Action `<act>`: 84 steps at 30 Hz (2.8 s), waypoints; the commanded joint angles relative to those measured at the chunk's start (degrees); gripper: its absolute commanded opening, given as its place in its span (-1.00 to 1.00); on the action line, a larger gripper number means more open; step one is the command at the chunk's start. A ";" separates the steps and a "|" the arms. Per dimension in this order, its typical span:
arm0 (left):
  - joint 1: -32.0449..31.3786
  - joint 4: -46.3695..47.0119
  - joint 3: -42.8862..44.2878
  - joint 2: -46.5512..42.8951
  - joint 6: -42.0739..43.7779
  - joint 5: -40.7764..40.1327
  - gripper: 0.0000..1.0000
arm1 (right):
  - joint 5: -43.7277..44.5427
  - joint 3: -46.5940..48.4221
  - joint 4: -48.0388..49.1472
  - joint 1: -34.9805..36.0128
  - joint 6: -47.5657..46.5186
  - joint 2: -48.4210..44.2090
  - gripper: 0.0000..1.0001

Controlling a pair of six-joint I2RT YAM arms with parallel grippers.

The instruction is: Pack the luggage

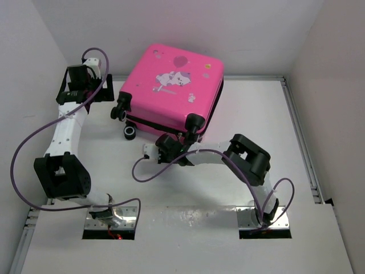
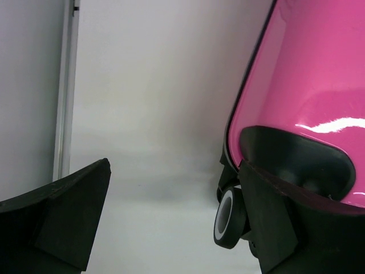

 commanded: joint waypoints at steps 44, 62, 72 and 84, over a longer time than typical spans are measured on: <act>-28.07 9.09 -19.72 -21.10 -13.40 -5.71 1.00 | 3.55 -40.29 11.01 -29.37 60.15 -49.16 -0.21; -30.36 9.09 -20.77 -20.58 -13.92 -9.32 1.00 | -3.05 -36.25 19.46 -35.25 67.19 -40.02 -0.04; -30.36 9.09 -20.78 -21.11 -11.47 -10.55 1.00 | -10.17 -25.28 -4.15 -32.36 50.34 -49.67 -0.12; -31.41 10.76 -20.17 -19.88 -9.09 -11.69 1.00 | -15.52 1.80 -38.19 -48.17 30.38 -42.34 0.27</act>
